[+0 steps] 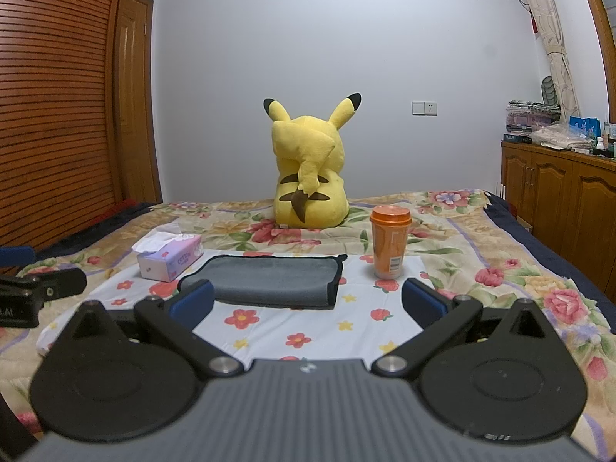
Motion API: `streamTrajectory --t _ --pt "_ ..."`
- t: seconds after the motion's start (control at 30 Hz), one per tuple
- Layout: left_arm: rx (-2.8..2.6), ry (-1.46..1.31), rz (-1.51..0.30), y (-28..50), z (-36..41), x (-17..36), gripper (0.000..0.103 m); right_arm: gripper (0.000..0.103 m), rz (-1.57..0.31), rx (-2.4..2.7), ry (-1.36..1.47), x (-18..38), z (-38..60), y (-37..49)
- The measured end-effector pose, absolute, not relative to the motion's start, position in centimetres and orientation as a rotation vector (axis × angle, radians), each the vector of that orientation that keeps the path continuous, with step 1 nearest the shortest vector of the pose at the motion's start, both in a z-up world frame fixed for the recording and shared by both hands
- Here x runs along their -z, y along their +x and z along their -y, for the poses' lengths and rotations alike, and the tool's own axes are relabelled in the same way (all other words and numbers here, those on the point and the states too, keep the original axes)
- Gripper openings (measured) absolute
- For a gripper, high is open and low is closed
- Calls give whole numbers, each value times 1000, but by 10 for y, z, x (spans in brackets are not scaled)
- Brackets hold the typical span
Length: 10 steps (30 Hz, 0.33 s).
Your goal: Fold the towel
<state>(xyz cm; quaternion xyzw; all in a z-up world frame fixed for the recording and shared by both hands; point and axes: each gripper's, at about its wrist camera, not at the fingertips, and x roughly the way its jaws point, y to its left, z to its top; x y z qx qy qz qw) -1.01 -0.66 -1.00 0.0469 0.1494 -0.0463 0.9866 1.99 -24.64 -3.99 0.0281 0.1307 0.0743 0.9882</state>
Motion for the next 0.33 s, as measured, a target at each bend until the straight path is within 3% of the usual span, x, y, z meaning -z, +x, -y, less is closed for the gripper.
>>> streamTrajectory --t 0.33 --pt "94 98 -300 -10 6 9 103 103 -262 -150 56 40 246 20"
